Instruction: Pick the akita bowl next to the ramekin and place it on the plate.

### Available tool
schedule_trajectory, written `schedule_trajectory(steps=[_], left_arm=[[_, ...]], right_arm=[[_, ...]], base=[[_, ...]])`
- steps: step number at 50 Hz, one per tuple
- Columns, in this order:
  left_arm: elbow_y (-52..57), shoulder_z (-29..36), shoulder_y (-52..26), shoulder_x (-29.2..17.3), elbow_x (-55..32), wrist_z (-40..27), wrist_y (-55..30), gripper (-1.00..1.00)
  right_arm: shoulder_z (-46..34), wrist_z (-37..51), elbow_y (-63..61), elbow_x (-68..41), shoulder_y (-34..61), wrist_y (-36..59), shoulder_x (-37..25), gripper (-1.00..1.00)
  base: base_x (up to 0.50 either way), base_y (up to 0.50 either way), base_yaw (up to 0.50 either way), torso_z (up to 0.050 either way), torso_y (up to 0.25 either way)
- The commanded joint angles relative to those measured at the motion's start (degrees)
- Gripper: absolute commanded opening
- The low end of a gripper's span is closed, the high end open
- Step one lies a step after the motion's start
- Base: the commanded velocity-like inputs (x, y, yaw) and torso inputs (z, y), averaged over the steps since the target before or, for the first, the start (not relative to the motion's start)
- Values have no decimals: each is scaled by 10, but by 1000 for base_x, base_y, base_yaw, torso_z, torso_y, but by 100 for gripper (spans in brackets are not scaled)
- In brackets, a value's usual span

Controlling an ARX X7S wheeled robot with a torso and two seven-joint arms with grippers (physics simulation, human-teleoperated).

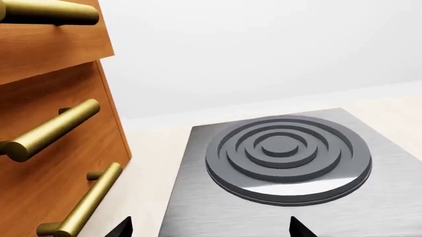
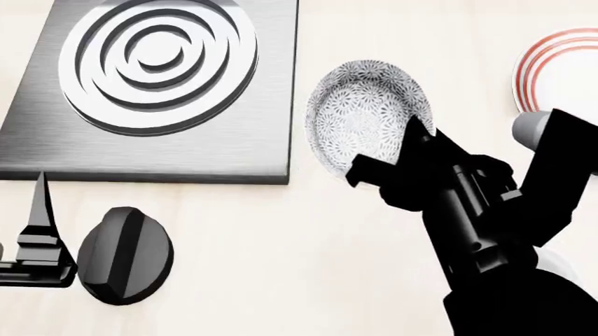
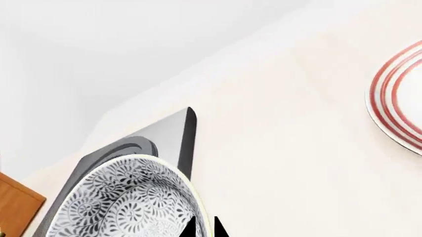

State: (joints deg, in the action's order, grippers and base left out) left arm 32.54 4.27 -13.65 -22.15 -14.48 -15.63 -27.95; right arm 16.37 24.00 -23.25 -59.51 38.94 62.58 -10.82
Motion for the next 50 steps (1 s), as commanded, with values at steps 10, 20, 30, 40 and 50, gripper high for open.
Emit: schedule_trajectory(steps=[10, 20, 30, 40, 50], left_arm=[[-5, 3, 1, -3, 1, -2, 5, 100], [-7, 6, 2, -3, 1, -3, 8, 100], [-5, 9, 0, -4, 1, -5, 5, 100], [-3, 10, -2, -6, -2, -6, 1, 100], [-4, 10, -1, -7, -2, -7, 3, 100]], right_arm=[[9, 3, 47, 12, 51, -24, -24, -100], [10, 3, 67, 19, 68, -34, -32, -100], [12, 2, 82, 24, 88, -44, -40, -100], [27, 19, 84, 19, 108, -42, -55, -100], [36, 38, 90, 13, 127, -31, -70, -100]], base=[[0, 0, 0, 0, 0], [0, 0, 0, 0, 0], [0, 0, 0, 0, 0], [0, 0, 0, 0, 2], [0, 0, 0, 0, 0]])
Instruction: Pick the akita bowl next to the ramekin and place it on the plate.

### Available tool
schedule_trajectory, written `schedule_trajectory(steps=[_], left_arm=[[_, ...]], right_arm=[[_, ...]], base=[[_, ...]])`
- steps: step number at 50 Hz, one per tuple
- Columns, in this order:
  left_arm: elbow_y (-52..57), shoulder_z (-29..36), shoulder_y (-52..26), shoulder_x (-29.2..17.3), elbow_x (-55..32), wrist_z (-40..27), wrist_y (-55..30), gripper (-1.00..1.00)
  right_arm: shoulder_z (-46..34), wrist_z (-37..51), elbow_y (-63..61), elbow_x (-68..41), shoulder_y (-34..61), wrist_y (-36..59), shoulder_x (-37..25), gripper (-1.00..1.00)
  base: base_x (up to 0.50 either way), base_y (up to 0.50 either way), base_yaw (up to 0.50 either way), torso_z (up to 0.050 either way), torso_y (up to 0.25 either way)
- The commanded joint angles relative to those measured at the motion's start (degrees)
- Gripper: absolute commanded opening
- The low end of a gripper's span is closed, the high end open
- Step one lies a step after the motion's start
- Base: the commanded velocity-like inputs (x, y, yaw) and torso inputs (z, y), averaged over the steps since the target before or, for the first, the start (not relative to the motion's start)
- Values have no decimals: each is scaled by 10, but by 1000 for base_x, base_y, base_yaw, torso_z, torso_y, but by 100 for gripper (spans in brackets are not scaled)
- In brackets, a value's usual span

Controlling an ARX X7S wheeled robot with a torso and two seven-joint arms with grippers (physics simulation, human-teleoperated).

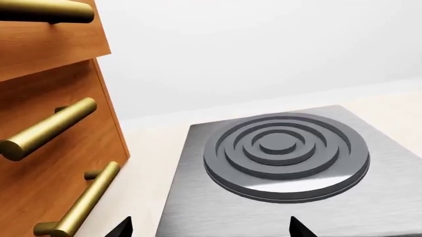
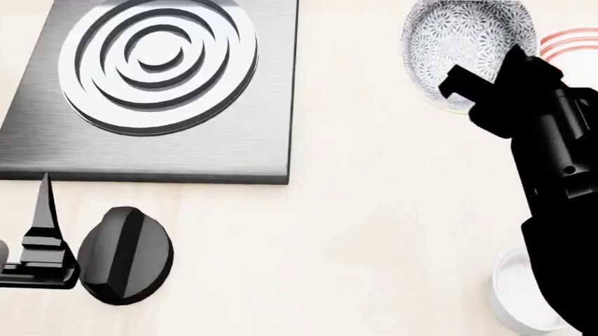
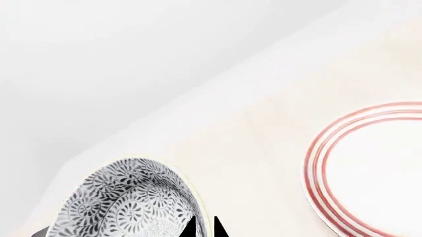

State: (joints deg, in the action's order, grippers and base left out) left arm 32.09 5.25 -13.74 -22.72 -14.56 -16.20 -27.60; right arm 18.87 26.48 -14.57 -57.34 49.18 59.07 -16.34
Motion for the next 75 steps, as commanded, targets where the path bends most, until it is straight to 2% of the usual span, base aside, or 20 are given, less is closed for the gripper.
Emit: schedule_trajectory(steps=[1, 43, 63, 75], left_arm=[[0, 1, 2, -2, 0, -2, 2, 100], [-4, 6, 2, -5, -4, -6, 5, 100], [-12, 6, 2, -7, -5, -7, 10, 100], [-17, 8, 2, -9, -3, -8, 14, 100]], right_arm=[[11, 15, 3, -8, 27, 5, -17, -100], [45, 36, 80, 10, 67, -13, -67, -100], [28, 4, 191, 54, 107, -63, -75, -100], [0, -28, 307, 98, 161, -105, -80, -100]], base=[[0, 0, 0, 0, 0], [0, 0, 0, 0, 0], [0, 0, 0, 0, 1], [0, 0, 0, 0, 0]])
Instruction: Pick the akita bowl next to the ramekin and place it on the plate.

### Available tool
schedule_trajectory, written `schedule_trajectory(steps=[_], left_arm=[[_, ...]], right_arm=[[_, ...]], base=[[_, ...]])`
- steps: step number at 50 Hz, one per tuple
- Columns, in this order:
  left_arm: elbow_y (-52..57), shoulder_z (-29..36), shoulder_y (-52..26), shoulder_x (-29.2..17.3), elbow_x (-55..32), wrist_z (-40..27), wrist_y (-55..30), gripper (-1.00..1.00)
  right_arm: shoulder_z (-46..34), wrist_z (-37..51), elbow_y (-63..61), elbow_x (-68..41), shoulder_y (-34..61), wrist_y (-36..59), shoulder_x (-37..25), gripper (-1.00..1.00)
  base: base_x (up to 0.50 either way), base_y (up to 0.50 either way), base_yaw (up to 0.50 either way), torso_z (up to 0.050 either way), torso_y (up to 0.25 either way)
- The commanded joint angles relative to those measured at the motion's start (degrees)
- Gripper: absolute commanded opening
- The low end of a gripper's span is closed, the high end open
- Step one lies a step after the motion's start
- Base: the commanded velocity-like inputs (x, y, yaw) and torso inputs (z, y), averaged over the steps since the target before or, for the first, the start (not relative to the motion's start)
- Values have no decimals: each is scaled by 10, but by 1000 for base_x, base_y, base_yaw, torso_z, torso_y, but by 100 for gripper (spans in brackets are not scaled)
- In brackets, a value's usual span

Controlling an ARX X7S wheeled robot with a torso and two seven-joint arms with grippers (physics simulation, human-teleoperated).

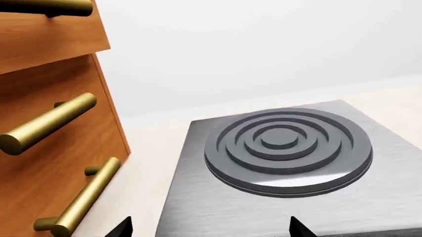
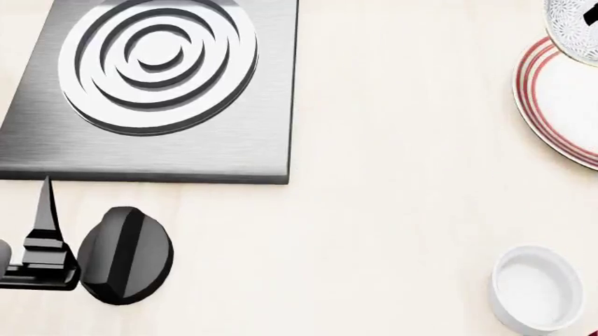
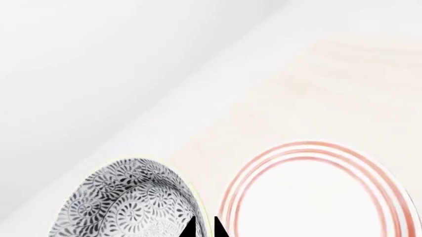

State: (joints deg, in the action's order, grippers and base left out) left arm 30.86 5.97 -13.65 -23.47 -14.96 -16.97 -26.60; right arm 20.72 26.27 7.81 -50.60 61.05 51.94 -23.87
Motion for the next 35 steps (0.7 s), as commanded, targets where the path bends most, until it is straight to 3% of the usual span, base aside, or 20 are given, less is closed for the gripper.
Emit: schedule_trajectory(steps=[1, 15, 35], left_arm=[[-5, 1, 1, -1, 1, -1, 4, 100], [-5, -1, 2, -3, -1, -3, 6, 100], [-8, 0, -3, -5, -3, -5, 4, 100]], right_arm=[[-20, -25, 87, 31, 45, -33, -5, -100], [-56, -32, 204, 66, 113, -28, -19, -100], [-115, -85, 456, 154, 226, -121, -35, -100]], base=[[0, 0, 0, 0, 0], [0, 0, 0, 0, 1], [0, 0, 0, 0, 0]])
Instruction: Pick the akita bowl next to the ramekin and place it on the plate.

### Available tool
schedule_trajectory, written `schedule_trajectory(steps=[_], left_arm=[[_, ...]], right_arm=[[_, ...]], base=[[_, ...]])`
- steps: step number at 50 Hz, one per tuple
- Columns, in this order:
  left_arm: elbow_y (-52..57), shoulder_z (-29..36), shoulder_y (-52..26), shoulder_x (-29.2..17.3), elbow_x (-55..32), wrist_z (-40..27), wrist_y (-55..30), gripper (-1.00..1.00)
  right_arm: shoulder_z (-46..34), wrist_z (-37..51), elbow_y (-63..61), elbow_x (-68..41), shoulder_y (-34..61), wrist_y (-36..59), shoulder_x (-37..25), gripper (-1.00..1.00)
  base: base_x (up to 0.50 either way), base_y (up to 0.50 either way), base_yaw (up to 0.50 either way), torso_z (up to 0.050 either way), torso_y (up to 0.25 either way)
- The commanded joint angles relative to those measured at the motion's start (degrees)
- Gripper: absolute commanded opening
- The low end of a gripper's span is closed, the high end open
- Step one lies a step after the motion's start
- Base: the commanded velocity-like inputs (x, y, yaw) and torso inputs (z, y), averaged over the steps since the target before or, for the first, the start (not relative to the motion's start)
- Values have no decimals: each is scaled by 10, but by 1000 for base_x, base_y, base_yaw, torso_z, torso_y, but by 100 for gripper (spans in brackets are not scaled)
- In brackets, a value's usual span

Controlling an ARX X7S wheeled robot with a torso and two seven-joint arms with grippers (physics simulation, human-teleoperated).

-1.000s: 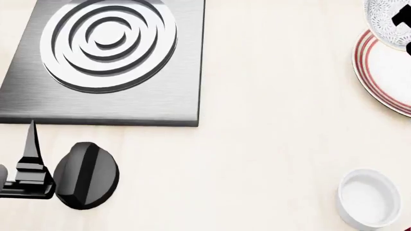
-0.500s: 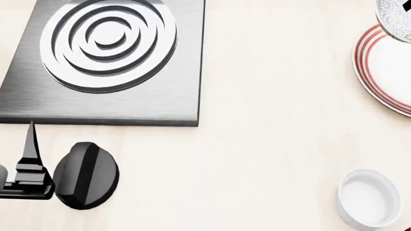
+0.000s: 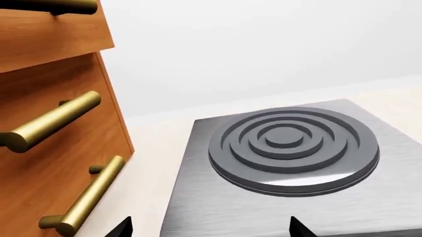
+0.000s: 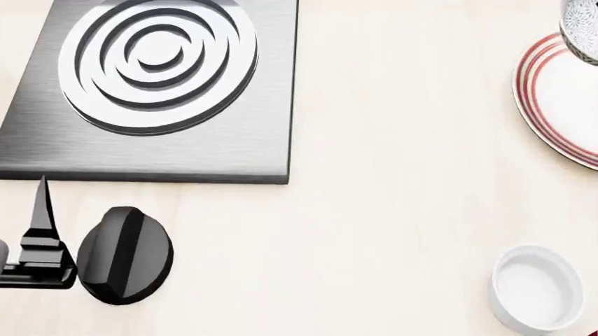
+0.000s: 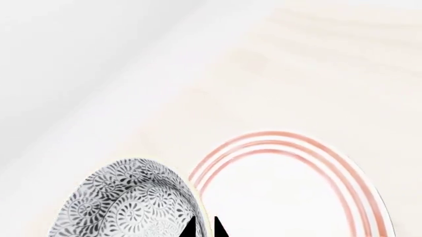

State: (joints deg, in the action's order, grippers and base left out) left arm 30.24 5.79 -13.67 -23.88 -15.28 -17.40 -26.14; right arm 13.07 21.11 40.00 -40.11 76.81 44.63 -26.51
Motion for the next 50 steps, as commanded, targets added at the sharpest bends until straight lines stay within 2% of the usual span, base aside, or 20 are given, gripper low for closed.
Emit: schedule_trajectory(steps=[1, 11, 50], left_arm=[[-2, 2, -3, -1, 0, -1, -1, 100], [-11, 4, -3, -1, 1, -2, 4, 100], [-23, 7, -1, -4, 0, -4, 15, 100]], right_arm=[[-42, -38, 147, 54, 78, -52, -9, -100], [-79, -88, 348, 113, 178, -150, -3, -100], [100, -85, 350, 334, 185, -130, 2, -100]], base=[[0, 0, 0, 0, 0], [0, 0, 0, 0, 0], [0, 0, 0, 0, 1]])
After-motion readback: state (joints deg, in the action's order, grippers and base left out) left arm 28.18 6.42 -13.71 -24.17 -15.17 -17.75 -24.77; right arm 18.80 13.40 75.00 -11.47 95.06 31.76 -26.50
